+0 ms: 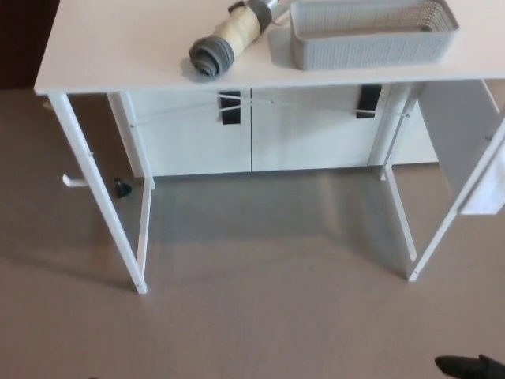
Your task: The robot walks towards a desk on which a shovel is kept on the left hand side and a container is kept on the right hand side. The robot picks up the shovel using its left hand and places it in the container.
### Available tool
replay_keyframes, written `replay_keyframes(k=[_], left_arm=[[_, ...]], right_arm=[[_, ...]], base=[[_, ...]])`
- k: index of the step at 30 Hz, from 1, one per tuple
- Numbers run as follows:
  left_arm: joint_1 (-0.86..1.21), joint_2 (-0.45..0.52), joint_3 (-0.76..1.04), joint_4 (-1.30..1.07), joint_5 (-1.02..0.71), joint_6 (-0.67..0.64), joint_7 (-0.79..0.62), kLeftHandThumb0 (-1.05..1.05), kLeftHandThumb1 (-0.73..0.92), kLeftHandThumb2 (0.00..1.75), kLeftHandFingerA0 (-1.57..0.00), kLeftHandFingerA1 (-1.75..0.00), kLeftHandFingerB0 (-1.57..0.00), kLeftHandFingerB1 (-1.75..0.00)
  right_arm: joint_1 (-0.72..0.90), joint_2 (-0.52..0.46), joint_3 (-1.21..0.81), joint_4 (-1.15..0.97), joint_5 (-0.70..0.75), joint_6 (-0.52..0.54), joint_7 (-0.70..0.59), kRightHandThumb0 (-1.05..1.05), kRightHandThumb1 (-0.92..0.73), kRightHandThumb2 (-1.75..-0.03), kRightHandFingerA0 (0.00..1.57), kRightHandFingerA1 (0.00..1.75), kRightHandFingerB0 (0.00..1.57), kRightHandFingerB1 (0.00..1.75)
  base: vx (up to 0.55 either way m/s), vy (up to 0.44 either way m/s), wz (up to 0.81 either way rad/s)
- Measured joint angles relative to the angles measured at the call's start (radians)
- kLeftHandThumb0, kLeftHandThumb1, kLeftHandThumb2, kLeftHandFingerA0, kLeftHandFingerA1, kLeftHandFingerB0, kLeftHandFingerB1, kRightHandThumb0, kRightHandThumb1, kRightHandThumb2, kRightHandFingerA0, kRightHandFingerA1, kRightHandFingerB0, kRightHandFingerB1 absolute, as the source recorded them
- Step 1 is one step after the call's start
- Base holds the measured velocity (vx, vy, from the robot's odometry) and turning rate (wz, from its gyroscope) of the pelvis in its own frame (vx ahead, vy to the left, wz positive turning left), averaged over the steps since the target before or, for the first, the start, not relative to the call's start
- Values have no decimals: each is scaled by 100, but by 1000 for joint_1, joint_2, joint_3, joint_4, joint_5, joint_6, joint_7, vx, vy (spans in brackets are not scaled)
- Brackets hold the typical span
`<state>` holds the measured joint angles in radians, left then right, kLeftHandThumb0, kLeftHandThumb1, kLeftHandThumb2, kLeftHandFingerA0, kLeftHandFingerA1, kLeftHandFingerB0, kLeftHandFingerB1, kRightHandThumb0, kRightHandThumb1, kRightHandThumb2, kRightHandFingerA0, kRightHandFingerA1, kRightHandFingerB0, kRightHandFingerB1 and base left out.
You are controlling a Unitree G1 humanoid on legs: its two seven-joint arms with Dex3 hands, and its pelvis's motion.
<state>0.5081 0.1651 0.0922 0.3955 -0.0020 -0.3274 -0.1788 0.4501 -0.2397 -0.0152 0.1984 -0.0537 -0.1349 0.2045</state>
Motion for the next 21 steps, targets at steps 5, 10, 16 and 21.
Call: replay_keyframes(k=[5, 10, 16, 21], left_arm=[[-4, 1, -1, 15, 0, 0, 1, -25, 47, 54, -47, -38, -39, -33], [2, 1, -2, 10, 1, 1, 6, -27, 47, 54, -48, -38, -39, -33], [0, 8, -2, 8, 1, 0, 3, -33, 40, 62, -45, -44, -36, -39], [2, 29, 0, 23, 4, -7, 3, -37, 40, 64, -45, -45, -36, -40]], right_arm=[[-1, 0, -1, 16, -2, -16, -3, -18, -53, -55, 53, 59, 42, 51], [3, 1, 2, 15, -9, -23, -9, -20, -53, -55, 56, 60, 42, 51], [-13, -1, 0, 20, -18, -28, -18, -19, -53, -55, 57, 59, 42, 50], [-5, -1, 7, 19, -23, -31, -22, -19, -53, -55, 56, 59, 42, 50]], base=[[195, -70, 11], [283, -242, 11], [244, -122, 5], [158, 23, -8]])
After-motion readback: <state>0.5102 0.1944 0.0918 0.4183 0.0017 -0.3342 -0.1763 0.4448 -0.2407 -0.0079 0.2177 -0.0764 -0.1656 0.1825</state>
